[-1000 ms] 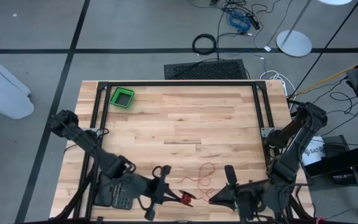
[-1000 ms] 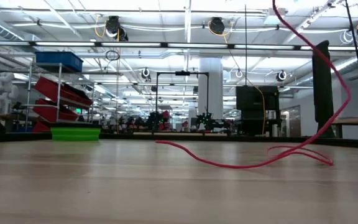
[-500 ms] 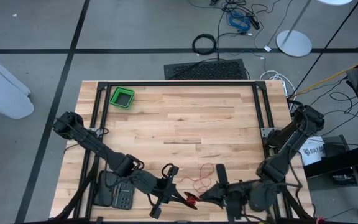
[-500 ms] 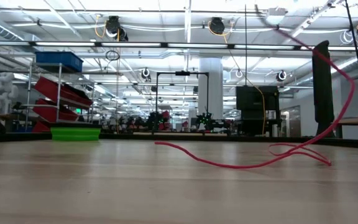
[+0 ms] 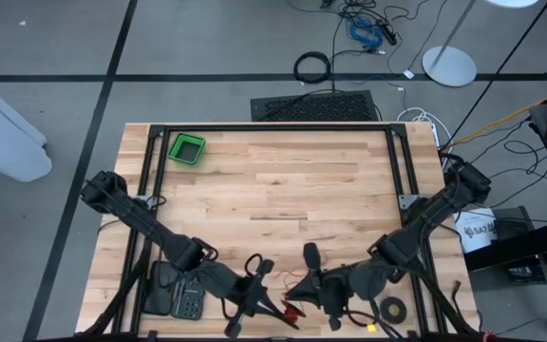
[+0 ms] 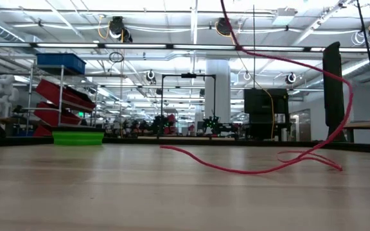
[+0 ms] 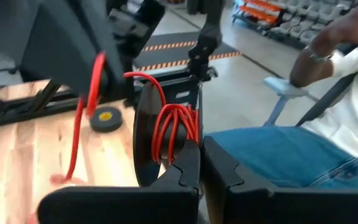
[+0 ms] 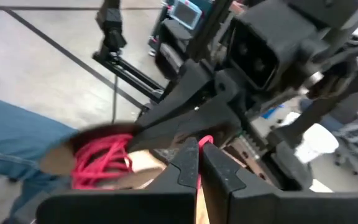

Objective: Coil cords
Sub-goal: Coil the red wire into the spool

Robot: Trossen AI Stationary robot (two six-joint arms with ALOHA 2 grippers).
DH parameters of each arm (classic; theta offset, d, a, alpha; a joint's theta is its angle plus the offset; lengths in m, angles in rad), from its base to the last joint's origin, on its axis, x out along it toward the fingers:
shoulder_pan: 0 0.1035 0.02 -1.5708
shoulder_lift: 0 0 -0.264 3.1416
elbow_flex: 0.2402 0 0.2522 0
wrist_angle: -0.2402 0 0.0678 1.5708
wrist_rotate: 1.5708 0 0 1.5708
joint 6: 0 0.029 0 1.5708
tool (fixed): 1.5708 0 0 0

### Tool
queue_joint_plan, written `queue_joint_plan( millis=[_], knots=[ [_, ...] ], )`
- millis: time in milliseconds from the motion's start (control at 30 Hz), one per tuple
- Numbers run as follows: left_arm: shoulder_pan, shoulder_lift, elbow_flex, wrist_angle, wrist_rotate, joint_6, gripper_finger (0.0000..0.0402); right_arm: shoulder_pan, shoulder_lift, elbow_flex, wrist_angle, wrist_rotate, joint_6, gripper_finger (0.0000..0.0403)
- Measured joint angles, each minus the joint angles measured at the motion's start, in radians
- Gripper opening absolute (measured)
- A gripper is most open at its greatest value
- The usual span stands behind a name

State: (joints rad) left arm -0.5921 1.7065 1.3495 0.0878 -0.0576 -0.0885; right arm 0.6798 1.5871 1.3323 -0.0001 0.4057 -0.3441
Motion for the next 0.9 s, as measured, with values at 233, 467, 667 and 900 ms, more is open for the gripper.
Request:
queue_joint_plan(
  millis=[233, 467, 667, 900],
  knots=[
    [-0.019, 0.0, 0.0, 0.02, 0.003, 0.047, 0.0004, -0.051, 0.0, 0.0, -0.004, -0.128, 0.038, 0.0],
    [-0.042, 0.0, 0.0, 0.098, 0.045, 0.133, 0.0004, -0.082, 0.001, 0.0, -0.03, -0.219, 0.083, 0.0],
    [-0.071, 0.0, 0.0, 0.131, 0.046, 0.292, 0.0004, -0.097, 0.044, 0.0, -0.008, -0.327, 0.097, 0.0],
    [-0.098, 0.0, 0.0, 0.152, 0.034, 0.386, 0.0004, -0.109, 0.083, 0.0, 0.027, -0.338, 0.1, 0.0]
  ],
)
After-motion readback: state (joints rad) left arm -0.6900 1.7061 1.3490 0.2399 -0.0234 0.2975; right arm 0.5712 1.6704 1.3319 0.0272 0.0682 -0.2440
